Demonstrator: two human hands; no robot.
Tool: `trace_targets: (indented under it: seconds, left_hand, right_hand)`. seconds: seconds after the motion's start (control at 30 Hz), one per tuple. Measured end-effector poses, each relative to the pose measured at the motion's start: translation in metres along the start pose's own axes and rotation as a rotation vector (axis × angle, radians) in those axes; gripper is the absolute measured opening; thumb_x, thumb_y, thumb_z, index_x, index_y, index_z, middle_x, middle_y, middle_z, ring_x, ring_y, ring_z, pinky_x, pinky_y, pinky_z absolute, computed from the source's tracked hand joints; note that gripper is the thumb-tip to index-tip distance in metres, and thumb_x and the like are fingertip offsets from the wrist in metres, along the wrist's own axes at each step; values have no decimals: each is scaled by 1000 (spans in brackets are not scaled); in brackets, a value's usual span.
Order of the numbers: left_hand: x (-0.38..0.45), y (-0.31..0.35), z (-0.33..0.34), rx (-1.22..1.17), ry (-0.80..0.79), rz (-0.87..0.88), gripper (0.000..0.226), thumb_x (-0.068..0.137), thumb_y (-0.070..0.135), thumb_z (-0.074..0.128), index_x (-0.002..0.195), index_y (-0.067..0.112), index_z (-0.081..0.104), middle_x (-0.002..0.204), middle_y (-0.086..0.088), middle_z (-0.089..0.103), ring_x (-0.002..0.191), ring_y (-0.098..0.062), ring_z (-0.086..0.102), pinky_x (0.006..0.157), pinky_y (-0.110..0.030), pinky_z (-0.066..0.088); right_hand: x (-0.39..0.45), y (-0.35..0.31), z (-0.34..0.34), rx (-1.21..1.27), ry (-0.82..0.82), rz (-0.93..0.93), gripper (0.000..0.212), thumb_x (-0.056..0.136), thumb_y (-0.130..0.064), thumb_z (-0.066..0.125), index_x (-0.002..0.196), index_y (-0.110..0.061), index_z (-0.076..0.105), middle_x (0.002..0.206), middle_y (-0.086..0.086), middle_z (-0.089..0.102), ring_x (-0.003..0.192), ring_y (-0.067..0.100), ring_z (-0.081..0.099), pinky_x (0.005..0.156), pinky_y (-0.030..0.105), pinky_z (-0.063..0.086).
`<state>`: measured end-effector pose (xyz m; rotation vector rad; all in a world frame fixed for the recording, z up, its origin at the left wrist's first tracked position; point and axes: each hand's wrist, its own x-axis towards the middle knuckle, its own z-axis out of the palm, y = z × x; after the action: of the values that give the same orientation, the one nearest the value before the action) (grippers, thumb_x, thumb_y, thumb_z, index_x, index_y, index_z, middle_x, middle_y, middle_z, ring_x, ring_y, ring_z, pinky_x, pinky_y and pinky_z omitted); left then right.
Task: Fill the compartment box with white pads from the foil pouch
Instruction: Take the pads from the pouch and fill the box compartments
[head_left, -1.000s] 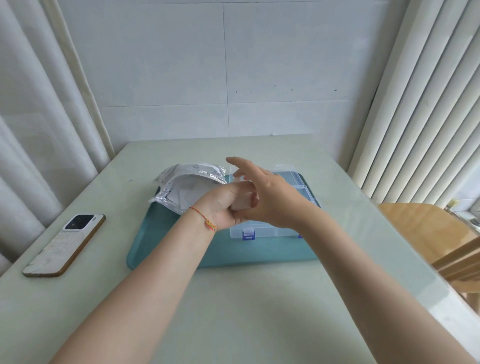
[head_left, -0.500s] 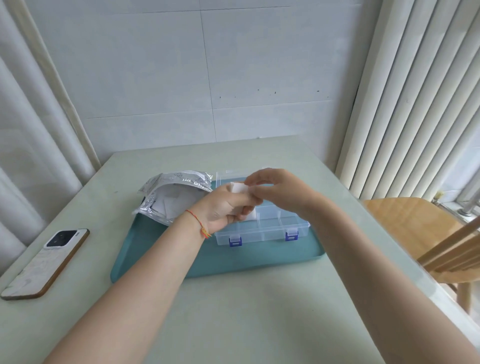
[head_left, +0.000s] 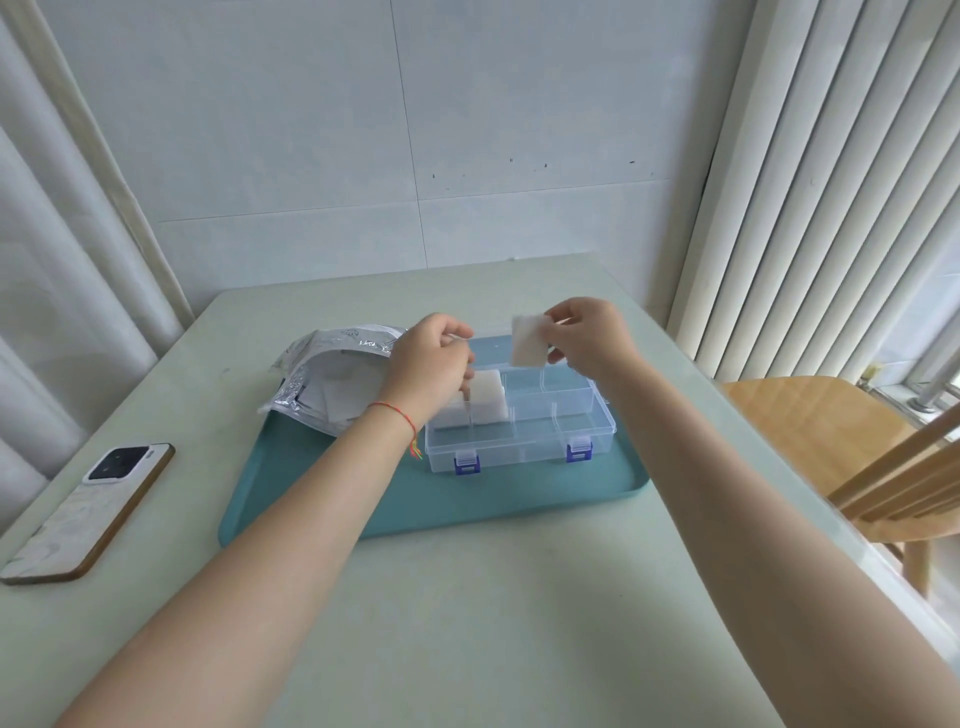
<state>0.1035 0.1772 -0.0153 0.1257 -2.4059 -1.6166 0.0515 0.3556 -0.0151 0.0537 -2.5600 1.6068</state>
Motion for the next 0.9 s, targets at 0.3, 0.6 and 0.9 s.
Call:
trace_targets:
  seconds: [0.3,0.6,0.9]
  left_hand:
    - [17,-13,27,312,-230,-34,30,98,42,36,109,18,52,107,-8,68,104,-29,60,95,-37,46]
    - [25,-23,30,371,-272,-31,36,97,49,32,97,19,52,101,-6,68,101,-28,60,96,-39,44]
    - [25,-22,32,410,-262,-26,41,100,46,30,102,13,53,104,-8,67,102,-29,58,89,-36,42]
  right_hand:
    - [21,11,15,-462,-201,13,6,86,-10,67,83,-13,62,87,7,64,76,22,60,62,27,47]
    - [27,27,39,-782,-201,8,14,82,-6,62,95,-10,66,93,4,67,80,22,63,61,27,47]
    - [30,24,40,-935,-215,-59,6,89,-9,60,93,-13,59,89,3,59,80,23,59,65,30,47]
